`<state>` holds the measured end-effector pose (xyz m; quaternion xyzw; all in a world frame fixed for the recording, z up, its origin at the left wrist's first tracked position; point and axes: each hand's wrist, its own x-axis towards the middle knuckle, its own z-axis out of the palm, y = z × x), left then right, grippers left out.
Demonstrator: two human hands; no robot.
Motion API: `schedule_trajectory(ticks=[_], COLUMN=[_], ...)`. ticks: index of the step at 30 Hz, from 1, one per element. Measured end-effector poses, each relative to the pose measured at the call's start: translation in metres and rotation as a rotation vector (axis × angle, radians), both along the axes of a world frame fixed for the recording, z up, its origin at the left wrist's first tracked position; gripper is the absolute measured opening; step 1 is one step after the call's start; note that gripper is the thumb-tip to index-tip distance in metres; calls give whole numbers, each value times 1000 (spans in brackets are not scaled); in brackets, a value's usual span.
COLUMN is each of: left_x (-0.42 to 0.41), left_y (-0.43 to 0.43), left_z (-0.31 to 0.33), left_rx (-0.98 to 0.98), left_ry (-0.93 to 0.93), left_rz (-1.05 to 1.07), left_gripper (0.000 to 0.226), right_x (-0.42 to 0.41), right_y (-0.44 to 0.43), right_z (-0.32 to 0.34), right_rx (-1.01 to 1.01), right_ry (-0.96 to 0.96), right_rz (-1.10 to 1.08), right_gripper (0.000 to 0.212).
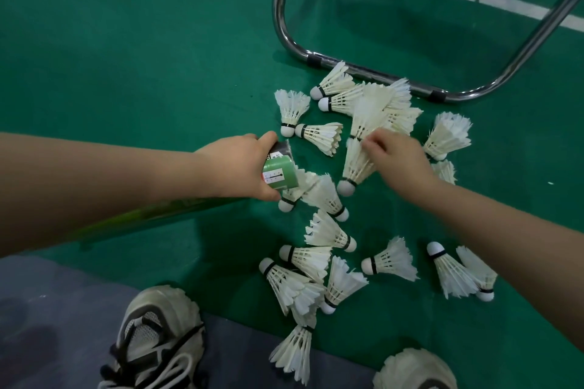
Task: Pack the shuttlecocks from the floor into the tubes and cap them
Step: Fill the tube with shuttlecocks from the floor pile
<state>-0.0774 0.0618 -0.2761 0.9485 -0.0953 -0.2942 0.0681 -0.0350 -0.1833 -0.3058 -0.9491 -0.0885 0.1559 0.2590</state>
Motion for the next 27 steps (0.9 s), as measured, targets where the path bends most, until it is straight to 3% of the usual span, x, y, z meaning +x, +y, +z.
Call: schedule_trajectory(ticks=[6, 12, 22, 27], left_x=[5, 6, 14, 14], left_y=[-19, -38, -61, -67], left_z=[9, 21, 33, 34], left_rx=[-70, -162, -211, -209], left_ry=[-29, -56, -93, -111], left_rz=[21, 28, 48, 29], left_gripper=[81, 85, 87, 85], right_x=[-20, -28, -41, -42], right_y=[14, 8, 5, -2], right_z=[37, 50, 59, 64], right_rx=[374, 463, 720, 753], right_ry=[-53, -85, 228, 240], right_rz=[-248, -356, -332, -252], right_gripper=[22, 20, 21, 22])
